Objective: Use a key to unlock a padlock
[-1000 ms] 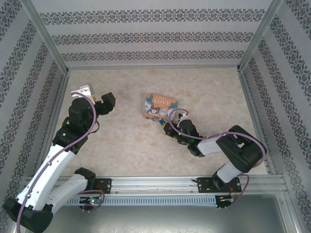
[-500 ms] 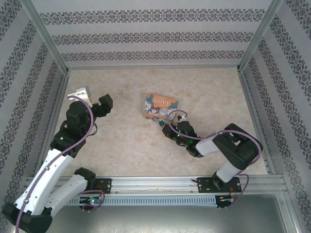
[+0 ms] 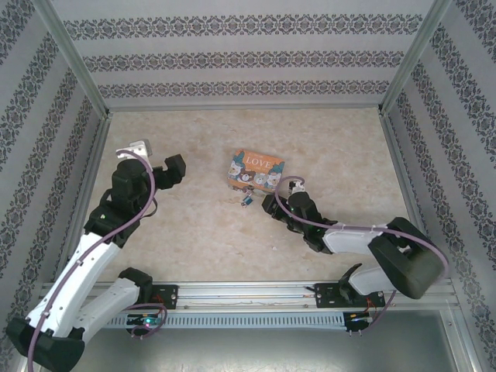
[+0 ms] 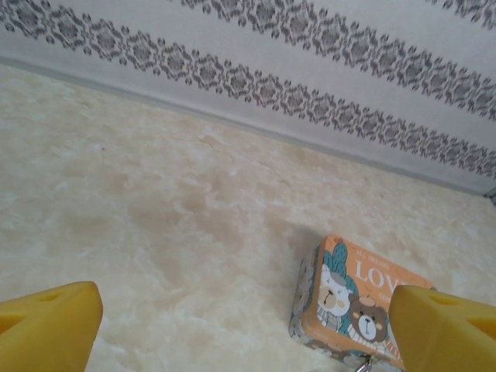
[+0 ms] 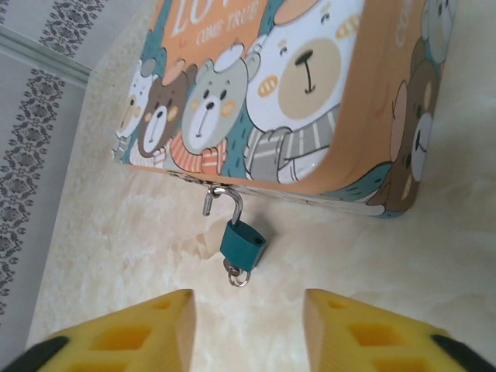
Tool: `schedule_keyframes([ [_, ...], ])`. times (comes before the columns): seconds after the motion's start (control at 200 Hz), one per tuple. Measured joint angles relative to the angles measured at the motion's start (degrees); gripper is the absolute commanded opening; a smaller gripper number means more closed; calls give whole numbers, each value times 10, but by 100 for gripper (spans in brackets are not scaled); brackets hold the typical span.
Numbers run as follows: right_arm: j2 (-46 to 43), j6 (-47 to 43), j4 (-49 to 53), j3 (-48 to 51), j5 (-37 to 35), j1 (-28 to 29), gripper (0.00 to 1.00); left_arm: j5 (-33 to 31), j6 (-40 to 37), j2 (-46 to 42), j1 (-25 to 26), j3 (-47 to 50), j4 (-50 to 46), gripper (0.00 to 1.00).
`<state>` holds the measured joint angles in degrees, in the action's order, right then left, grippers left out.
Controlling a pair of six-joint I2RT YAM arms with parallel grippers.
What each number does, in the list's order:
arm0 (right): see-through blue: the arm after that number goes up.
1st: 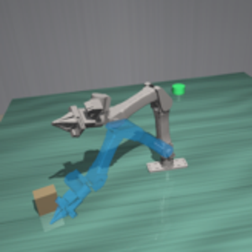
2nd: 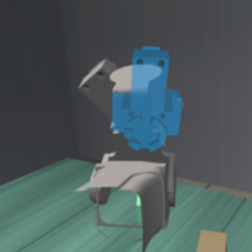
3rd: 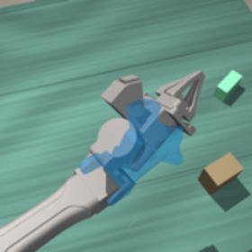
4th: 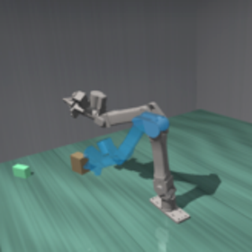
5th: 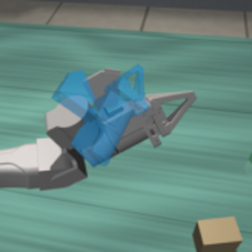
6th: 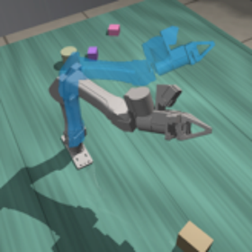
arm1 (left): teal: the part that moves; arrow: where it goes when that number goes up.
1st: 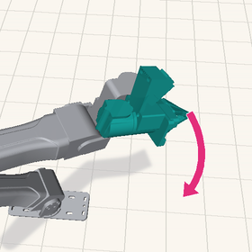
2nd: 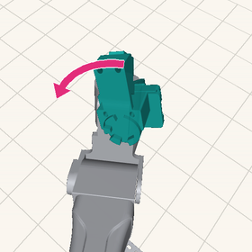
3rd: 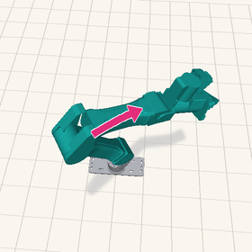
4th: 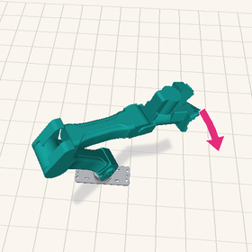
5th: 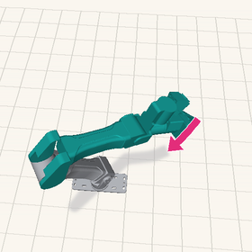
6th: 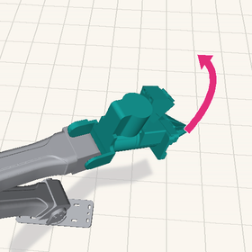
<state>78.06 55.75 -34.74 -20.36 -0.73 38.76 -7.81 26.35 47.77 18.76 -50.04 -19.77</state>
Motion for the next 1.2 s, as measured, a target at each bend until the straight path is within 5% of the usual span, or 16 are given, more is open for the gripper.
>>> schedule_keyframes([
  [0.2, -42, -19, 28, 0, 2, -14, 83, 95, 1, 88, -27, 0, 17, 97],
  [0.335, -47, -23, 33, 0, 24, -27, 95, 185, 9, 187, -48, -12, 35, 94],
  [0.734, 51, -17, 4, -44, 118, -42, 98, 380, 24, 495, -53, -158, 86, 85],
  [1.014, 79, -22, -15, -72, 143, -64, 99, 445, 44, 605, -49, -224, 103, 80],
  [1.204, 91, -28, -15, -81, 159, -77, 98, 471, 52, 656, -32, -246, 104, 68],
])
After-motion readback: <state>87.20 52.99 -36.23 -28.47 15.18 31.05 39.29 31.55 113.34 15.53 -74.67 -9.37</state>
